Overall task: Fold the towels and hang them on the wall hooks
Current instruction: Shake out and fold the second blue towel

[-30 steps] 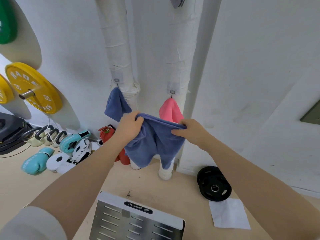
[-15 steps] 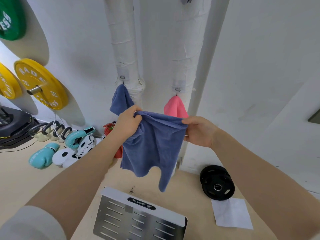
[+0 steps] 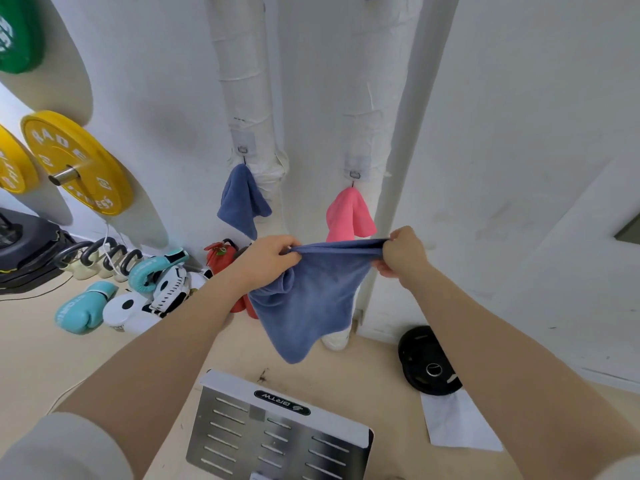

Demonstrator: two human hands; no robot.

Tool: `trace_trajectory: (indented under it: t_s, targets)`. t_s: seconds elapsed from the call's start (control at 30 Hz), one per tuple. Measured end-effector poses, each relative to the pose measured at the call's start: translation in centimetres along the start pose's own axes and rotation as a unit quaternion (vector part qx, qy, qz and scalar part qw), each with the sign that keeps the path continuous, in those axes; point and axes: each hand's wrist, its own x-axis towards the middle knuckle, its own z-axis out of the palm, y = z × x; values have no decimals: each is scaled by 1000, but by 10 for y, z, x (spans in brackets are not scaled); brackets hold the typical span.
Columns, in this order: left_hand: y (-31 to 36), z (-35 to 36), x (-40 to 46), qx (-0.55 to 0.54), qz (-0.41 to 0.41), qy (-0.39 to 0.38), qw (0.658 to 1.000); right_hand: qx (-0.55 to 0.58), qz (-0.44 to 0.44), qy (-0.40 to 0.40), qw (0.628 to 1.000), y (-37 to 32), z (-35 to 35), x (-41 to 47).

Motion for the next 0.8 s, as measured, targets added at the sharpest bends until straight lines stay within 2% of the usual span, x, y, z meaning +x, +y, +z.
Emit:
trace_trajectory:
  t_s: [0.03,0.1,0.2,0.27,0.4,0.5,0.53,0.6,0.67,0.73,0.8]
  targets:
    - [-1,0,-1,-14,2,-11,1000,132,64,-18,989,-5,-1,0]
    - [-2,1,-1,-28,2,-20,999,283,128,-50,949,-10,-5,-4]
    - [-1,2,2,-55,-21,-13,998,377,142,-96,910,-12,-10,-10]
    - [-1,3,5,-111,-60,-8,992,390,104,-112,908,-10,-10,-9]
    - [-1,3,17,-248,-188,18,950,268,12,-109,957,-11,-6,-2]
    - [-20,1,25,-344,-337,82,872,149,-34,-62,986,-1,-9,10]
    - [-26,0,23,-389,-359,100,842,124,-42,-39,991,5,-10,12]
    - [-40,7,22,-453,-355,106,811,62,-62,2,996,16,-10,15]
    - [-42,13,16,-483,-335,115,801,-43,-76,37,995,24,-8,18]
    - [-42,16,15,-482,-325,129,803,-186,-64,56,979,25,-7,17]
    - [-44,16,15,-455,-309,127,825,-249,-61,60,965,24,-7,16]
